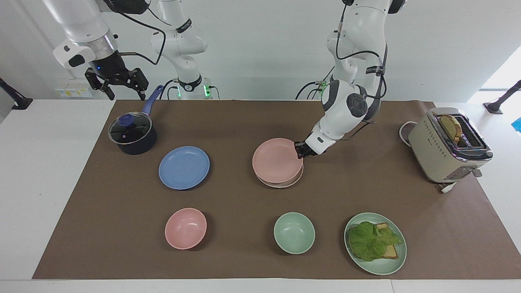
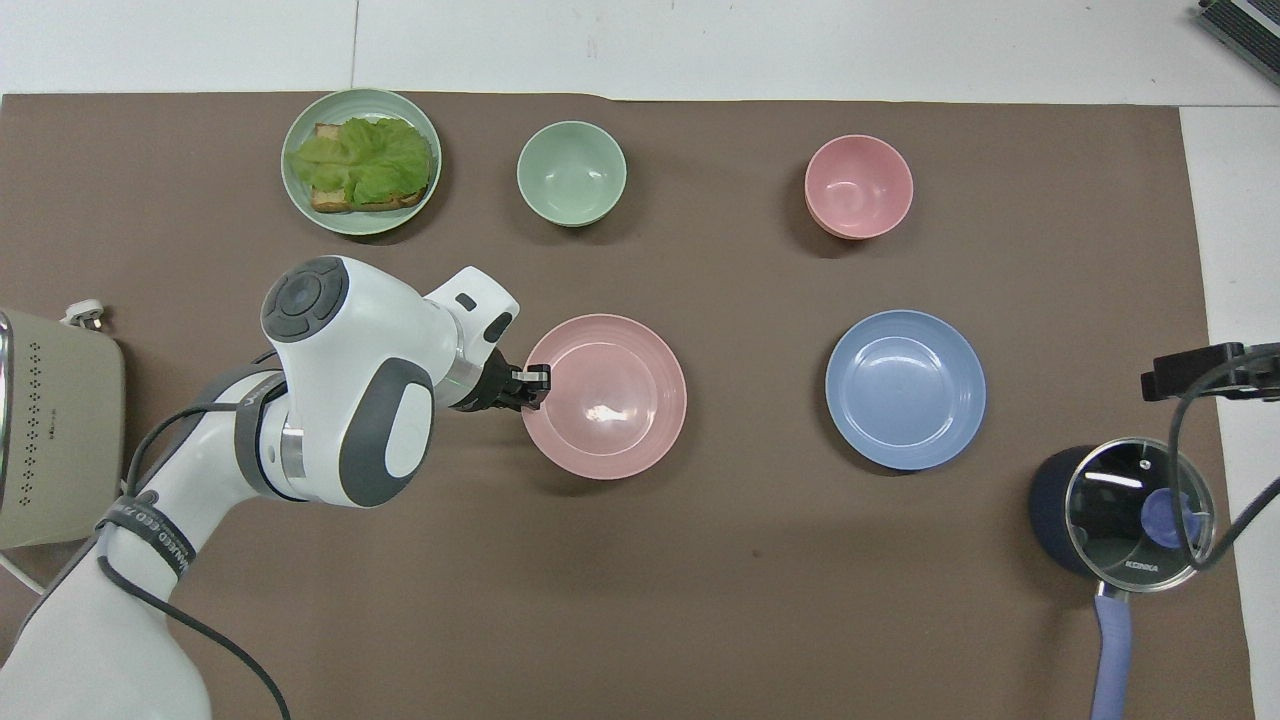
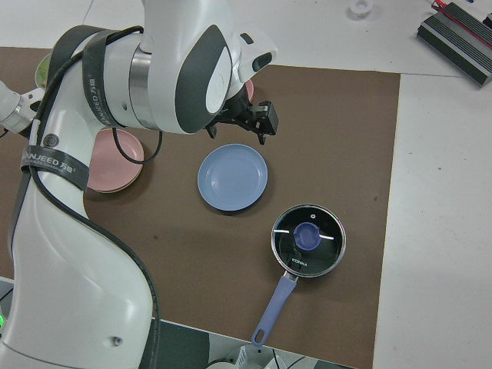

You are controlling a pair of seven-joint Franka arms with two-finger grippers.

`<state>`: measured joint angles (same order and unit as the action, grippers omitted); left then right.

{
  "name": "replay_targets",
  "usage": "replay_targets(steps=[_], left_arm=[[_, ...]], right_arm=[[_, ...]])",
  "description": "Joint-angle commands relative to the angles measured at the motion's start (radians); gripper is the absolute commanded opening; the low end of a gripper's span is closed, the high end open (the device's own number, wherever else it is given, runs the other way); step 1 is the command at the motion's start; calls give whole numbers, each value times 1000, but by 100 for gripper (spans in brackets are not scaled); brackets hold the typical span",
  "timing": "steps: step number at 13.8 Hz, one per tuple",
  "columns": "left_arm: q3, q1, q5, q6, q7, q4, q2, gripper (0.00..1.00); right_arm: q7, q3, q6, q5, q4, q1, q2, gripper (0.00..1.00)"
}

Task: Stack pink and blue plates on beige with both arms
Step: 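Release the pink plate with the left gripper while the right gripper reaches the blue plate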

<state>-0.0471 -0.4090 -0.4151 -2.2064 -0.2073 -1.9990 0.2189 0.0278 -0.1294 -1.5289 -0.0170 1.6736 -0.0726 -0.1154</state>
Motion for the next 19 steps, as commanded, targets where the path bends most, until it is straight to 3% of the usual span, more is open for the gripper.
replay_targets(steps=[1,6,10,12,14,19], left_arm=[[16,-21,-16,-45,-6,-18,-10,100],[26,-1,4,-35,5,-3,-7,100],[29,113,154,55,22,77,-15,100],[27,192,246,120,77,107,-27,100],[29,257,257,212,156,162,-30,100],[29,354,372,355,222,258,-52,100]], right_arm=[[17,2,4,6,23,10,-24,100],[18,2,-26,6,44,11,-23,100],[26,4,-256,6,201,-7,5,100],[26,4,-290,8,222,-3,55,100],[32,4,-319,15,235,5,109,100],[110,4,-568,104,403,28,175,100]])
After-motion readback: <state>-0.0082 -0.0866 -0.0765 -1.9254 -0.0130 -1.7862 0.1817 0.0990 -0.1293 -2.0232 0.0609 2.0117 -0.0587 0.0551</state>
